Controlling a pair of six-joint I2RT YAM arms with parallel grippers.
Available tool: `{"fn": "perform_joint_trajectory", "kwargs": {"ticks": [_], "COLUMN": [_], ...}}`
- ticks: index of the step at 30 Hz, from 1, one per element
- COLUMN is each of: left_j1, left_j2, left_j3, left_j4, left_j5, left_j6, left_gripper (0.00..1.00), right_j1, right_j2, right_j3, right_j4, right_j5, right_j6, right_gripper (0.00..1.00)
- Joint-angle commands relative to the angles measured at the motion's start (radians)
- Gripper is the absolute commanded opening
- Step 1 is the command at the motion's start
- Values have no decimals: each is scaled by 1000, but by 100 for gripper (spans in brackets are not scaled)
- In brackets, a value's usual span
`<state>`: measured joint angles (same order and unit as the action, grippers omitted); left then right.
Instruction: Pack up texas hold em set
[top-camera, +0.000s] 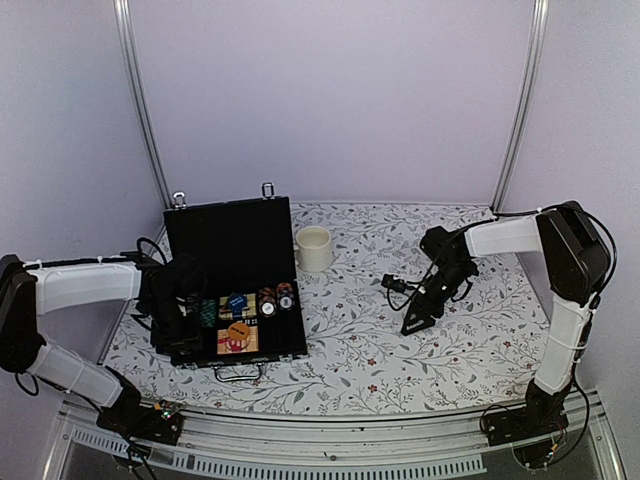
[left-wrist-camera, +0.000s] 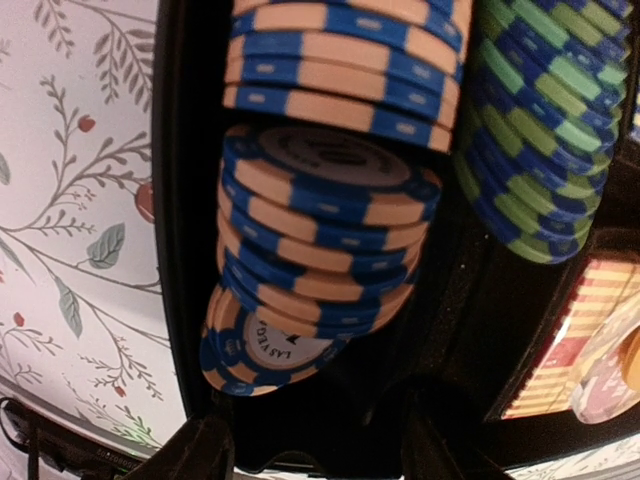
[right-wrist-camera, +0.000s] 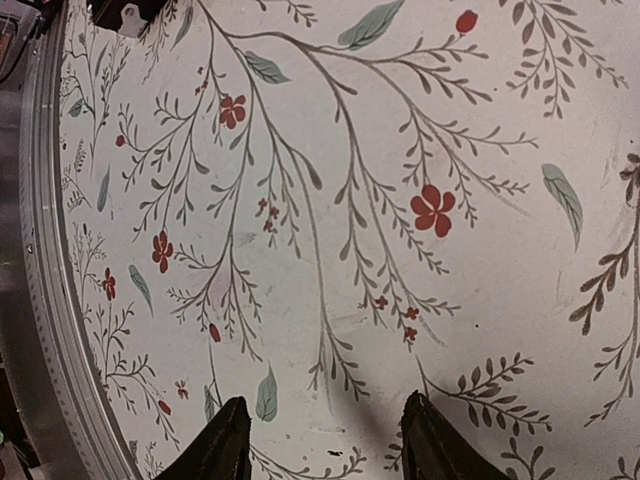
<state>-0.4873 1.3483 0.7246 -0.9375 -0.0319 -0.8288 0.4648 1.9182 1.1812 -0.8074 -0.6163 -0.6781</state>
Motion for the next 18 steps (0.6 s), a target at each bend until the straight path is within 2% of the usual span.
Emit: {"fn": "perform_joint_trajectory", "kwargs": {"ticks": [1, 11, 18], "left_j1": [14, 12, 12], "left_j2": [26, 27, 68], "left_j3": [-34, 73, 93], "left_j4": [71, 121, 137], "left_j5": [20, -30, -30], "left_j6": [-20, -5, 23], "left_gripper": [58, 57, 56], "right_j1": [10, 12, 14], "right_j2": [15, 22, 30], "right_j3": [20, 19, 20], "right_j4": [-14, -17, -19], "right_j5": [-25, -25, -23], "right_j6": [-17, -17, -17], "right_gripper": [45, 44, 44]}}
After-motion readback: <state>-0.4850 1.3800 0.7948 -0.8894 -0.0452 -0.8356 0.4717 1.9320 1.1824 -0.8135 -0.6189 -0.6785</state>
